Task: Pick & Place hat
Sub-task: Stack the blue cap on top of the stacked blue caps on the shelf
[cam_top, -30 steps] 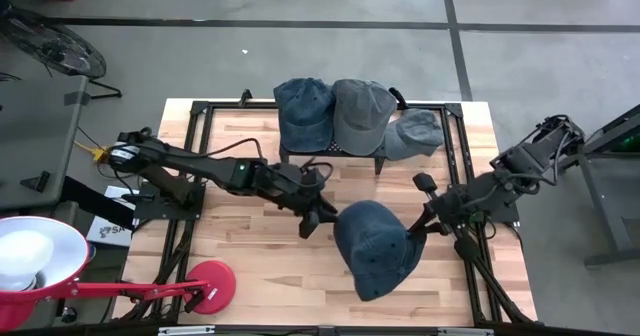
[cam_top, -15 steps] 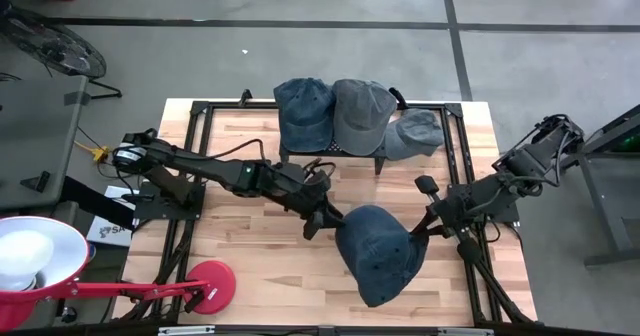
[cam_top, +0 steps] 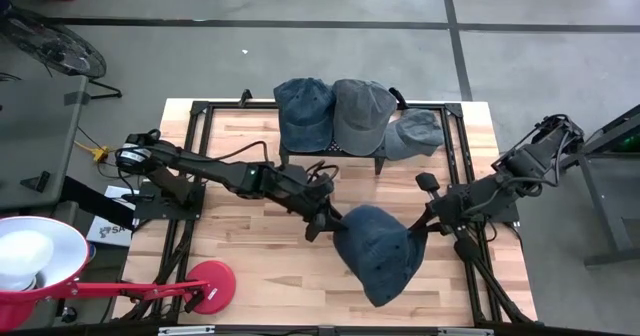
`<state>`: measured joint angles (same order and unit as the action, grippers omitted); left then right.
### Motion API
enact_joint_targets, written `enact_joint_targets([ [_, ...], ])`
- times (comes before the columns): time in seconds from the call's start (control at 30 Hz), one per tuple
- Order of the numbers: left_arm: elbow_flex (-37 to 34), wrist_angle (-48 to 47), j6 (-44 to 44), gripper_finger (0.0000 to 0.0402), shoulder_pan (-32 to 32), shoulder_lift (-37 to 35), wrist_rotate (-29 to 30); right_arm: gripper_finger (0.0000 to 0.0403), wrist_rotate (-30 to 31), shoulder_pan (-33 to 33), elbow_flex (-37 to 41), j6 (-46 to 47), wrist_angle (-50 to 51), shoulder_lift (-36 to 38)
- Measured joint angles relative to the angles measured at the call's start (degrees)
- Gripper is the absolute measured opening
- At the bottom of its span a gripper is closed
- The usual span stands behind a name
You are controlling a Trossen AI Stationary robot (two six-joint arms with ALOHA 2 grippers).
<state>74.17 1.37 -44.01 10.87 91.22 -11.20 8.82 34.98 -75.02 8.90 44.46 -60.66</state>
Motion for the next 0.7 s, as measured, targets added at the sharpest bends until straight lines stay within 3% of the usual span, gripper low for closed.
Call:
enact_joint_targets([
  [0.1,0.0,2.5,0.2,0.0090,0.0,0.0,-0.8,0.0000,0.7,0.0,0.0,1.3,0.8,0.0],
  [0.27,0.0,2.8,0.9,0.0016,0.0,0.0,-1.6,0.0000,2.0,0.0,0.0,1.7,1.2,0.0],
  [0.47,0.0,3.2,1.8,0.0013,0.0,-0.1,-1.1,0.0003,2.8,0.0,0.0,4.1,1.1,0.0],
  [0.7,0.0,3.2,3.2,0.0006,0.0,-0.1,0.2,0.0046,4.0,-0.1,0.0,10.8,0.8,0.6],
])
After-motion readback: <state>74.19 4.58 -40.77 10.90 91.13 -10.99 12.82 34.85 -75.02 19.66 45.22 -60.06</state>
